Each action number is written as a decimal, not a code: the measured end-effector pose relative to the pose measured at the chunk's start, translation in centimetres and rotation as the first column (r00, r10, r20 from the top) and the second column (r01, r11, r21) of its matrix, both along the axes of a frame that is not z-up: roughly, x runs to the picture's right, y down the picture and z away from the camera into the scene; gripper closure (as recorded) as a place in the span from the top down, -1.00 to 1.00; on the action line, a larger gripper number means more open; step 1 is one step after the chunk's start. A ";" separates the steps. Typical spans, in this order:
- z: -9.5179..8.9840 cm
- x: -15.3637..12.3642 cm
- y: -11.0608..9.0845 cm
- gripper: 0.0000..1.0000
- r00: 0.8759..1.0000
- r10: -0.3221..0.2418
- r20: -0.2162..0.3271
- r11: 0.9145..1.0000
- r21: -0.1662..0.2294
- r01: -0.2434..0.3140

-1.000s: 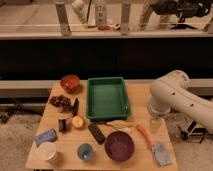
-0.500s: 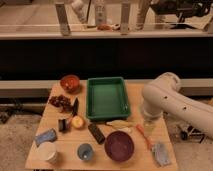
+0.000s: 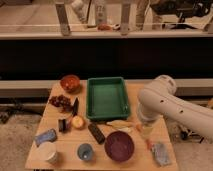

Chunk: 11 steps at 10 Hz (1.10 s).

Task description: Wipe table surface with towel

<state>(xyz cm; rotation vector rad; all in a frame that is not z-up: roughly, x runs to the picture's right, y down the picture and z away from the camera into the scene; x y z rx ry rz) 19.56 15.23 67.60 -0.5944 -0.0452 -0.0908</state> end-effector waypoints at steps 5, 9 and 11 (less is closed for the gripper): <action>2.9 7.6 3.3 0.60 0.986 0.004 0.169 1.000 0.007 -0.006; 2.8 8.8 7.0 0.60 0.942 -0.115 0.315 0.993 0.031 0.111; 2.0 9.2 9.0 0.60 0.920 -0.145 0.365 0.989 0.024 0.147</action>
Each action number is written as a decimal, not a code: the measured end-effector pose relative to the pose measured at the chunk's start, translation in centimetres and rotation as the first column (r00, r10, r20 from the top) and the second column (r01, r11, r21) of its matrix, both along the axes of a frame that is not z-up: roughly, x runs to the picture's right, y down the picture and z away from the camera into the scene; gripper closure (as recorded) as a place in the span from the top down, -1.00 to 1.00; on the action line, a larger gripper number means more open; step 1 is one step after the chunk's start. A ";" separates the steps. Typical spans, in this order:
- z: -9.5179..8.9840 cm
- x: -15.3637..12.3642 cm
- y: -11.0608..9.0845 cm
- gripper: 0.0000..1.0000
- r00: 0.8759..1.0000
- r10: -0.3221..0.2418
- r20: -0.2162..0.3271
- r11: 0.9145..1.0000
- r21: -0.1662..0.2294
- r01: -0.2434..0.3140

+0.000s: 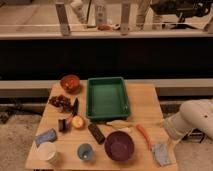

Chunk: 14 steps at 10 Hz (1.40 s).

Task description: Wipe table surface with towel

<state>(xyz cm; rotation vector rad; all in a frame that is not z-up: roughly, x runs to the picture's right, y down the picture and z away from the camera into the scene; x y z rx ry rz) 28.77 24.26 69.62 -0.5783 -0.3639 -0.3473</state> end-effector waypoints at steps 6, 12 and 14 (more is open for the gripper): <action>0.0 1.0 3.4 0.60 0.999 0.031 0.031 0.999 -0.011 -0.031; 2.4 0.5 5.6 0.60 0.999 0.012 -0.047 1.000 -0.025 -0.013; 3.0 0.9 6.5 0.60 0.998 0.013 -0.065 0.999 -0.034 -0.015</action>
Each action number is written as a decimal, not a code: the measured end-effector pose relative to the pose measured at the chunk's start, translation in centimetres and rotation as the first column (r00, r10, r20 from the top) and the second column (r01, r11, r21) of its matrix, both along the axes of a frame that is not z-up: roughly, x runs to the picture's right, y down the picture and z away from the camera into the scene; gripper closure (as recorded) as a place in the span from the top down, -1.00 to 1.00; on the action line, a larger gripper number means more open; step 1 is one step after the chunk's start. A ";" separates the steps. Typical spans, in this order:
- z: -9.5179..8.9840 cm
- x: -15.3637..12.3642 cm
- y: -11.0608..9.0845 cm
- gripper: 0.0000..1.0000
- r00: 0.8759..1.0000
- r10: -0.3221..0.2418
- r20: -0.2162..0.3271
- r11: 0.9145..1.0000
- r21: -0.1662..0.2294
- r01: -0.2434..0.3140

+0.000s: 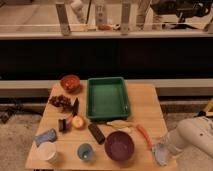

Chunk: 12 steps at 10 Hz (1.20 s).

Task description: Wipe table surface with towel

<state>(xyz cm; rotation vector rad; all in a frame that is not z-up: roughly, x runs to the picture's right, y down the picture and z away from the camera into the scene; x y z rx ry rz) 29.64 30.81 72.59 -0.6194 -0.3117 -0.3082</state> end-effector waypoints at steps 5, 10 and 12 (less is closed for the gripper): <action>1.2 0.4 1.4 0.60 0.999 -0.014 -0.030 0.999 -0.040 0.013; 1.9 0.7 2.3 0.39 0.999 -0.021 -0.042 0.996 -0.083 0.018; 2.2 0.7 2.6 -0.01 0.999 -0.028 -0.045 0.994 -0.103 0.023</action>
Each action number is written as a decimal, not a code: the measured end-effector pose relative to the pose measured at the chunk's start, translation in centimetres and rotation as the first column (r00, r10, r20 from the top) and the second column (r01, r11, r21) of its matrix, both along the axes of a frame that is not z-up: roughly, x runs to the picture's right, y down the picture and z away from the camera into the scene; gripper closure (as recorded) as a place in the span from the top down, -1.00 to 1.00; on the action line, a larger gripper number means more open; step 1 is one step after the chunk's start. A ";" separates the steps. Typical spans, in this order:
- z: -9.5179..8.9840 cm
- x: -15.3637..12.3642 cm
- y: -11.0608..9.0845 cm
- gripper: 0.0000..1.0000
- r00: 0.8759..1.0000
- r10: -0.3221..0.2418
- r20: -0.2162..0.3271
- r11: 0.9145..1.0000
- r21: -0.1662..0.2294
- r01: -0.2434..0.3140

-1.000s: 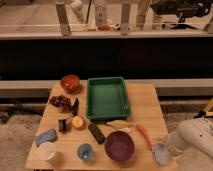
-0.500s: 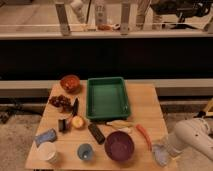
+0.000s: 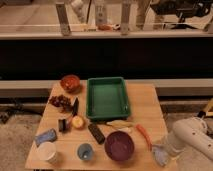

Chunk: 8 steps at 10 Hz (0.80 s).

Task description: Wipe table surface with towel

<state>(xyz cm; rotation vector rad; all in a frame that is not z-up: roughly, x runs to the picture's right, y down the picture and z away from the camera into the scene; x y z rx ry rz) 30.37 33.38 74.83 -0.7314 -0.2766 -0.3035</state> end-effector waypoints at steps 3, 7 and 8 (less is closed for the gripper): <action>0.5 0.2 0.4 -0.54 1.000 -0.007 -0.012 1.000 -0.026 0.006; 0.5 0.3 0.4 -0.98 1.000 -0.010 -0.021 0.999 -0.038 0.010; 0.5 0.3 0.4 -1.00 1.000 -0.010 -0.021 0.999 -0.038 0.009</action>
